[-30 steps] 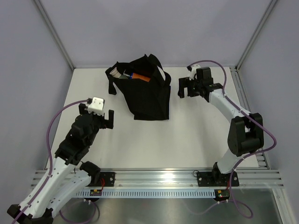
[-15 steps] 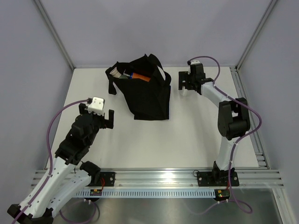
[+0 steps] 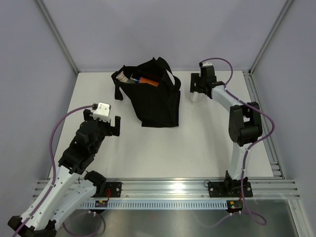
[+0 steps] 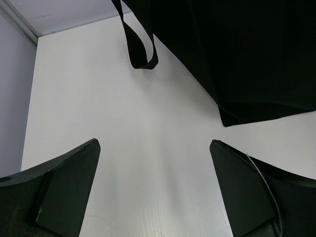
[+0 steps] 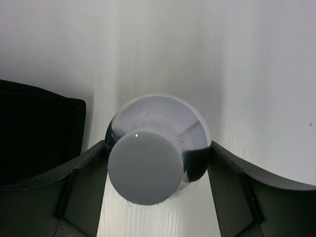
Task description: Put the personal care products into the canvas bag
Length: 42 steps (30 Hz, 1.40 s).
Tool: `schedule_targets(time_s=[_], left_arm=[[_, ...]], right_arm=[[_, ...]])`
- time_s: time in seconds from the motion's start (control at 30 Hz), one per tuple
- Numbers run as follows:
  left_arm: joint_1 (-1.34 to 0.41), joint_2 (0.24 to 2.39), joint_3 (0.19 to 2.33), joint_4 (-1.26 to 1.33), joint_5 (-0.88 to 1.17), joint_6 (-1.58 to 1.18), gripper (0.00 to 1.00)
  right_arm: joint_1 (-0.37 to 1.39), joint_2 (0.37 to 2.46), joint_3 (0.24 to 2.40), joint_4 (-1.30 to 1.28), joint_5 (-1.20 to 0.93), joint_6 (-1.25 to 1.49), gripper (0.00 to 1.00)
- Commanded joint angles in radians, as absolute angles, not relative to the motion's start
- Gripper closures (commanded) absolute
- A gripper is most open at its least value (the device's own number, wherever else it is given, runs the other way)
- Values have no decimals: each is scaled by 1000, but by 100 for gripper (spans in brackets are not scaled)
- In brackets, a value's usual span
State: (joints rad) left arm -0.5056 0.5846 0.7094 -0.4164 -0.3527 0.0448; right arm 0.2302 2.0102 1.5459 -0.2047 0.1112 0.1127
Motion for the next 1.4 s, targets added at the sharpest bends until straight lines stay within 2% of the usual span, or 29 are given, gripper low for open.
schedule_targets(time_s=[0.0,0.03,0.3,0.53,0.6,0.7,0.73,0.87,1.0,1.23,1.37], left_arm=[[-500,584,699,-368,-353,55,1],[-500,584,699,-370,-353,55,1],[-500,577,701,-370,-351,55,1],[-499,571,698,-367,-357,55,1],[-499,572,698,-365,-359,57,1],[-497,569,698,-365,-368,57,1],[-497,565,696,-365,-370,58,1],[-495,558,689,-356,-374,60,1],[-494,561,687,-354,-385,60,1],[-494,564,686,-351,-374,64,1],[-494,571,689,-356,-367,64,1]], right_arm=[[226,1916,1508,-140,48,127,85],[227,1887,1488,-134,31,94,99],[229,1603,1635,-348,-334,-139,100],[308,1545,1883,-489,-425,-141,100],[382,1577,1981,-532,-402,-152,100],[483,1681,2262,-606,-374,-159,100],[500,1719,2427,-624,-373,-158,100],[581,1961,2759,-660,-341,-144,100],[637,1997,2665,-525,-289,-153,100],[643,2121,2683,-543,-183,-238,100],[643,2119,2628,-580,-126,-307,100]])
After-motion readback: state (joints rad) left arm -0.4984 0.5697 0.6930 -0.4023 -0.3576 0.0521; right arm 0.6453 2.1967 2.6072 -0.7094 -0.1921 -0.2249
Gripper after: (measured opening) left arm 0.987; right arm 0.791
